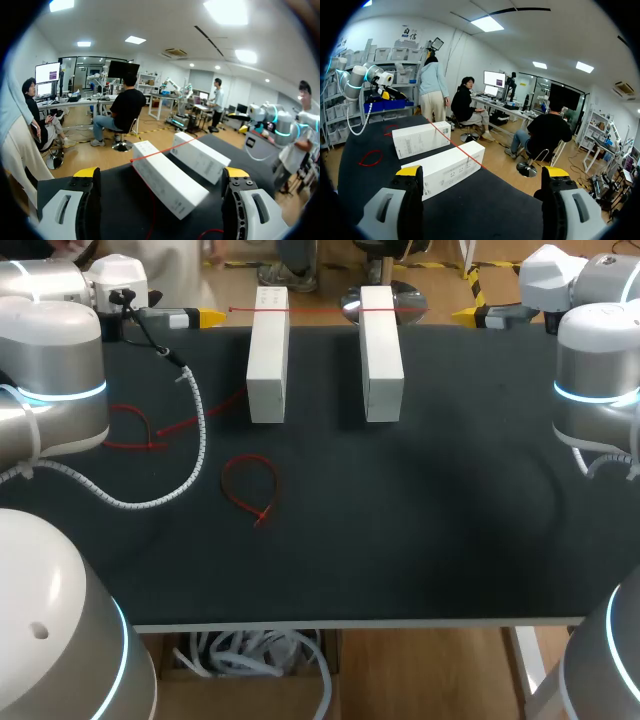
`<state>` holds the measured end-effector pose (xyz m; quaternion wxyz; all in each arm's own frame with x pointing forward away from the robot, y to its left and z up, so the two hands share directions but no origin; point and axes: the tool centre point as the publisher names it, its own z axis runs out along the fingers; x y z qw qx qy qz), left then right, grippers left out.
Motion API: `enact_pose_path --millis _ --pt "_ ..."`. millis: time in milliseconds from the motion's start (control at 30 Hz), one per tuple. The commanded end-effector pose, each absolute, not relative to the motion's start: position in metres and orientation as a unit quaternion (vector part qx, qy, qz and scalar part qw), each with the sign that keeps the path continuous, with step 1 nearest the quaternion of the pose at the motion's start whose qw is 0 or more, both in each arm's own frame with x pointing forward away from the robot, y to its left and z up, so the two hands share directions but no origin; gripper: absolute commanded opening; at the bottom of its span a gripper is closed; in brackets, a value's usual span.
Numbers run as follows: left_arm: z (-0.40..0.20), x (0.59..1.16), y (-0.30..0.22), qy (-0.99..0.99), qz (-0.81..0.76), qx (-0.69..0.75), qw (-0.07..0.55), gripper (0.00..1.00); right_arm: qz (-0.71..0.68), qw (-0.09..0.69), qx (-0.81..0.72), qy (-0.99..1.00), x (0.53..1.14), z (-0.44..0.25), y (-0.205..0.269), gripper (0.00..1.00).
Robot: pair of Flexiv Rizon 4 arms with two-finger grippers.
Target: Grab the tape and strap the tape.
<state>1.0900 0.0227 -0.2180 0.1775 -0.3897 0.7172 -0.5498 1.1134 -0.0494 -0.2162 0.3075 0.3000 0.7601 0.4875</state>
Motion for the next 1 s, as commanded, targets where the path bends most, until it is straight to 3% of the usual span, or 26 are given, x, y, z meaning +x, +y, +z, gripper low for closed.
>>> enact_pose_path --millis 33,500,1000 --pt "-0.218 1.09 0.022 0.717 -0.55 -0.39 0.178 1.0 0.488 0.307 0.3 0.76 1.114 -0.216 -0.05 1.0" --pt "-0.22 1.092 0.021 0.72 -0.553 -0.384 0.171 1.0 0.488 0.307 0.3 0.76 1.114 -0.216 -0.05 1.0" --pt "-0.233 1.137 0.004 0.77 -0.59 -0.201 0.139 1.0 0.488 0.307 0.3 0.76 1.114 -0.216 -0.05 1.0"
